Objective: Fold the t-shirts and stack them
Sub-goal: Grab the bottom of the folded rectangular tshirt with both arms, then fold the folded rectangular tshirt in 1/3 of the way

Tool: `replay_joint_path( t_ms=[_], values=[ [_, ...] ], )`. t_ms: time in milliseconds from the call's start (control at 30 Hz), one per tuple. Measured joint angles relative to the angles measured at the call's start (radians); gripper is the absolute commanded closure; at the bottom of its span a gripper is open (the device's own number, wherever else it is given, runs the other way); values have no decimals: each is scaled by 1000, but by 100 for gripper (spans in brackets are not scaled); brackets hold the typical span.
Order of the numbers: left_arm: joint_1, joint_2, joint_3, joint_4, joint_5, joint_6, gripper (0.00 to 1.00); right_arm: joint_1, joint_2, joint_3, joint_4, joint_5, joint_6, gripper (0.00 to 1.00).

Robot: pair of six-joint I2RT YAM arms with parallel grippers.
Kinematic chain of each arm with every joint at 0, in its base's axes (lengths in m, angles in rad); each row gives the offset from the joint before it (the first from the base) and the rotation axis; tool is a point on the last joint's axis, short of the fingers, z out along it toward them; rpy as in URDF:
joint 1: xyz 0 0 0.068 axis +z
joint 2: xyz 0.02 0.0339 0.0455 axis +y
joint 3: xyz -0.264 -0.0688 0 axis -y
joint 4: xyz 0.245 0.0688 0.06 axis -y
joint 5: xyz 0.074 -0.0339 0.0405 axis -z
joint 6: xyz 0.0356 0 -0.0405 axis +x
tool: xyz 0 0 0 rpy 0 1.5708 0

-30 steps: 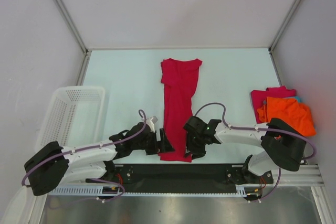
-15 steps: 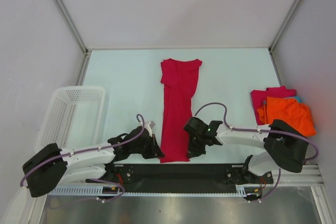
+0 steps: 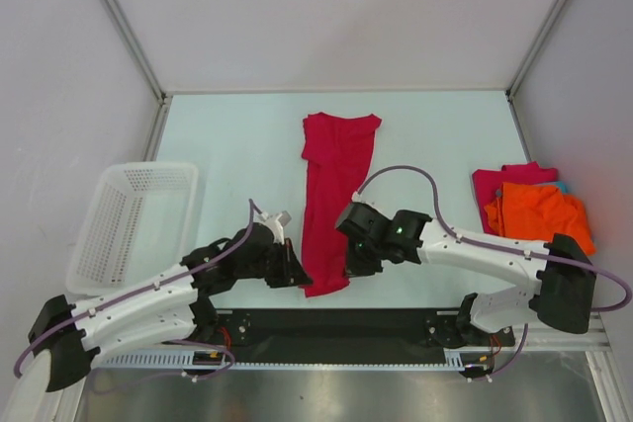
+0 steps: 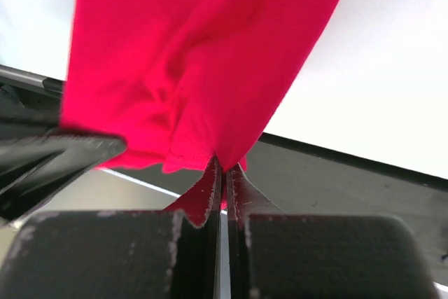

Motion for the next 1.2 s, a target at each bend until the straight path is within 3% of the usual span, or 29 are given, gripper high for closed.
replay_joint_path(
  t_ms=[133, 333, 567, 867, 1200],
  values=[
    [30, 4, 104, -73, -5, 42, 100, -17, 4, 42, -45, 33, -24, 100],
    [167, 102, 175, -107, 2, 123, 100, -105, 94, 108, -60, 61, -95, 100],
    [333, 319, 239, -51, 65, 211, 100, -240, 216, 203, -11, 49, -196, 100],
    [391, 676, 428, 55, 173, 270, 99, -360, 336, 302, 14, 47, -284, 100],
    [457, 788, 532, 69, 221, 309, 99, -405, 420, 311, 29, 38, -317, 100]
  ],
)
